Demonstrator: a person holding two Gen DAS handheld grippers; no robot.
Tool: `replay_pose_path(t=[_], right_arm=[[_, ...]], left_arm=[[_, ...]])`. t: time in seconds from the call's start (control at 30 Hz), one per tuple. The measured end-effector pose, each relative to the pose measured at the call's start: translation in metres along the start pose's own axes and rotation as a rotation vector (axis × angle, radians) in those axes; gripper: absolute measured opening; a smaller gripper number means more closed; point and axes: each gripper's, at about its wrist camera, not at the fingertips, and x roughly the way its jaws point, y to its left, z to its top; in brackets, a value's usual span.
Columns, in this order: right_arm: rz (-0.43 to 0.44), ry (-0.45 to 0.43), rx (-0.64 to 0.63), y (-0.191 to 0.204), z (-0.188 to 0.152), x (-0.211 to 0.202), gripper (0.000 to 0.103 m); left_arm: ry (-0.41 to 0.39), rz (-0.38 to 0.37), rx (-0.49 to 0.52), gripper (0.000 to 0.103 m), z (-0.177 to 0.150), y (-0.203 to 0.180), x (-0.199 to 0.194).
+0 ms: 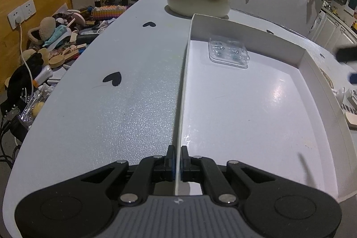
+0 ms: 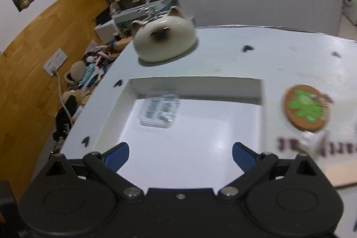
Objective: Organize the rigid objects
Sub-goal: 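Move the right gripper to the tan wooden wedge and grasp it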
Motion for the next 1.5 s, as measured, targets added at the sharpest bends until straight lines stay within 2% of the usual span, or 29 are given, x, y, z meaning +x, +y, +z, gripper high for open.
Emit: replay_pose_path(t=[0.13,0.3,0.43,0.53,0.63,0.83,1.0,1.13,1.4,1.5], right_arm=[[-0.07,-0.051,0.017,-0.023,-0.021,-0.023,0.1],[-0.132,-0.098,0.139,-0.067,-0.041,-0.043,0.1],[-0.254,-0.135,0.249,-0.105,-0.06,-0.053,0.1],[-0.36,-0.162,0.281,-0.13,-0.078,-0.057,0.099],[-0.462,-0.16,0.309,-0.155,-0.094,-0.057,0.093],[-0.571,-0.159,0.394,-0.196,-0.117,-0.058,0.08],[-0.577,-0.155,0.432,-0.212,-0.121,-0.056,0.064],[-0.56,-0.152,0.427,-0.212,-0.115,-0.053,0.062],[-0.574,-0.094,0.427,-0.222,-0.099,-0.034,0.041],[-0.594,-0.088,0.422,-0.226,-0.093,-0.031,0.038]], left_arm=[[-0.002,0.001,0.001,0.004,-0.001,-0.001,0.0],[-0.004,-0.001,0.008,0.004,-0.001,0.0,-0.001],[-0.006,-0.002,0.01,0.004,-0.001,0.0,0.0],[-0.007,-0.003,0.008,0.004,-0.001,-0.001,0.0],[-0.008,-0.003,0.009,0.003,-0.001,-0.001,0.0],[-0.008,-0.004,0.008,0.003,-0.001,-0.001,0.0],[-0.008,-0.004,0.008,0.003,-0.001,-0.001,0.0],[-0.008,-0.004,0.008,0.003,-0.001,-0.001,0.0],[-0.008,-0.004,0.008,0.003,-0.001,-0.001,0.0],[-0.008,-0.004,0.008,0.003,-0.001,0.0,0.0]])
